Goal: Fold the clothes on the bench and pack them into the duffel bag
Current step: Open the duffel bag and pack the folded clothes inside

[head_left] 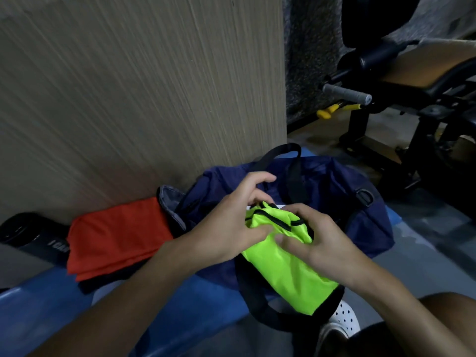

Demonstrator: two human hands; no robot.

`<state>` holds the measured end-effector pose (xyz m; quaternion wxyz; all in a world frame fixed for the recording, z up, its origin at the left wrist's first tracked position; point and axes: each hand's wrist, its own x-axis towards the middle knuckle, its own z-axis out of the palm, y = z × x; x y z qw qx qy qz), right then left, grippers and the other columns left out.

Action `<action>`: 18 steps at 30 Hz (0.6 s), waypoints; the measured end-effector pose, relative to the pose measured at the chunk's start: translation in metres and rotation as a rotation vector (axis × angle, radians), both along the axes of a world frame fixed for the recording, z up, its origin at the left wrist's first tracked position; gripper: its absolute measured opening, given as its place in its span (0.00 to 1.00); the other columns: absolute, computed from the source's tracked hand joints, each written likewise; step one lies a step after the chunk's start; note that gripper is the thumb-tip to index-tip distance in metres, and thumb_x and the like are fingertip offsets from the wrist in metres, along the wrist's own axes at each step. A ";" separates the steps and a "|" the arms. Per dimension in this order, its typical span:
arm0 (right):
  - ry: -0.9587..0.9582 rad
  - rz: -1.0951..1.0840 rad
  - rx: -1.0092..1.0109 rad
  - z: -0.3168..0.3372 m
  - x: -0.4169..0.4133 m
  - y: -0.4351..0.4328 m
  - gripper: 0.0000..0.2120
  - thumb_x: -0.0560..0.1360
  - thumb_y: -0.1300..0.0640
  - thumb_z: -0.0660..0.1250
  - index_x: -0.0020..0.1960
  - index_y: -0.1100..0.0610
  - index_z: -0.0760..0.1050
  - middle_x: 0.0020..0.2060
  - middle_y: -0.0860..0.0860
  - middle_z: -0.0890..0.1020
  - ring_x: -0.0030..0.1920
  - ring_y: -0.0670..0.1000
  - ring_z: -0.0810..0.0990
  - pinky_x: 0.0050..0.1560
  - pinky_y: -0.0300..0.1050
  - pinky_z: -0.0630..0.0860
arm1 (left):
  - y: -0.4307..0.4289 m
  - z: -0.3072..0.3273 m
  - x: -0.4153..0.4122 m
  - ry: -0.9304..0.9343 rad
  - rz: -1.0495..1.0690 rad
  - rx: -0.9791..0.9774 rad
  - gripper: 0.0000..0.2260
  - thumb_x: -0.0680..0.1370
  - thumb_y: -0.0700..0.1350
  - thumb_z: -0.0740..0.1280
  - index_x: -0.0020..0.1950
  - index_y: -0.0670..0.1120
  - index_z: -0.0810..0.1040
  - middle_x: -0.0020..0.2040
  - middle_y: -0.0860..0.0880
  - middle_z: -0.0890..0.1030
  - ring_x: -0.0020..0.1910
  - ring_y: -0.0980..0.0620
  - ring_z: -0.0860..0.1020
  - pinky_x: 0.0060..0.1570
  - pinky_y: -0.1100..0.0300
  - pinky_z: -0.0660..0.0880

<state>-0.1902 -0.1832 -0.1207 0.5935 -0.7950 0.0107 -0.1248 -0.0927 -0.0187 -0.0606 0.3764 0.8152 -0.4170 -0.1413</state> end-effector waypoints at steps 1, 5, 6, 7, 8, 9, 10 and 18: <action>-0.008 -0.003 0.005 0.000 -0.001 -0.001 0.12 0.72 0.57 0.75 0.54 0.52 0.77 0.45 0.43 0.83 0.46 0.40 0.80 0.48 0.34 0.73 | -0.006 -0.002 -0.001 0.012 -0.018 -0.024 0.33 0.71 0.37 0.74 0.68 0.59 0.64 0.55 0.54 0.80 0.59 0.54 0.78 0.62 0.50 0.74; 0.010 -0.131 -0.058 -0.011 -0.005 -0.013 0.12 0.73 0.58 0.74 0.53 0.50 0.75 0.42 0.42 0.81 0.43 0.40 0.78 0.44 0.35 0.73 | -0.017 -0.015 0.009 0.012 -0.045 -0.033 0.23 0.74 0.45 0.71 0.67 0.53 0.68 0.59 0.54 0.78 0.63 0.57 0.76 0.63 0.57 0.72; 0.032 -0.184 -0.075 -0.014 -0.008 -0.018 0.15 0.73 0.58 0.74 0.55 0.48 0.74 0.44 0.39 0.80 0.45 0.39 0.78 0.46 0.33 0.72 | -0.016 -0.020 0.014 -0.003 -0.020 -0.016 0.20 0.75 0.46 0.68 0.66 0.52 0.70 0.59 0.54 0.78 0.63 0.58 0.76 0.63 0.58 0.72; 0.055 -0.239 -0.087 -0.017 -0.010 -0.024 0.17 0.73 0.57 0.74 0.59 0.47 0.73 0.47 0.38 0.80 0.49 0.38 0.77 0.50 0.34 0.72 | -0.014 -0.026 0.021 -0.042 -0.004 0.010 0.16 0.76 0.47 0.67 0.63 0.51 0.72 0.58 0.55 0.78 0.61 0.59 0.76 0.62 0.58 0.73; 0.080 -0.285 -0.088 -0.019 -0.012 -0.030 0.20 0.74 0.57 0.73 0.62 0.46 0.72 0.50 0.37 0.79 0.52 0.39 0.77 0.52 0.36 0.72 | -0.012 -0.033 0.027 -0.103 -0.008 0.047 0.12 0.76 0.45 0.66 0.60 0.50 0.74 0.56 0.55 0.77 0.58 0.58 0.77 0.60 0.57 0.73; 0.103 -0.321 -0.085 -0.020 -0.014 -0.035 0.21 0.74 0.56 0.72 0.64 0.46 0.71 0.52 0.37 0.78 0.53 0.41 0.77 0.54 0.40 0.72 | -0.010 -0.041 0.032 -0.169 -0.033 0.097 0.09 0.76 0.44 0.65 0.56 0.49 0.76 0.54 0.55 0.77 0.55 0.57 0.77 0.58 0.56 0.74; 0.121 -0.348 -0.085 -0.021 -0.015 -0.038 0.21 0.74 0.57 0.72 0.65 0.46 0.70 0.52 0.38 0.78 0.53 0.43 0.77 0.54 0.43 0.73 | -0.009 -0.049 0.036 -0.229 -0.071 0.153 0.07 0.76 0.43 0.65 0.53 0.48 0.78 0.54 0.55 0.77 0.54 0.56 0.77 0.58 0.55 0.73; 0.221 -0.390 -0.049 -0.028 -0.011 -0.041 0.22 0.75 0.56 0.71 0.67 0.48 0.68 0.50 0.43 0.77 0.45 0.41 0.76 0.45 0.42 0.71 | -0.010 -0.077 0.044 -0.451 -0.186 0.562 0.14 0.81 0.50 0.62 0.64 0.55 0.81 0.74 0.53 0.69 0.77 0.54 0.58 0.74 0.63 0.46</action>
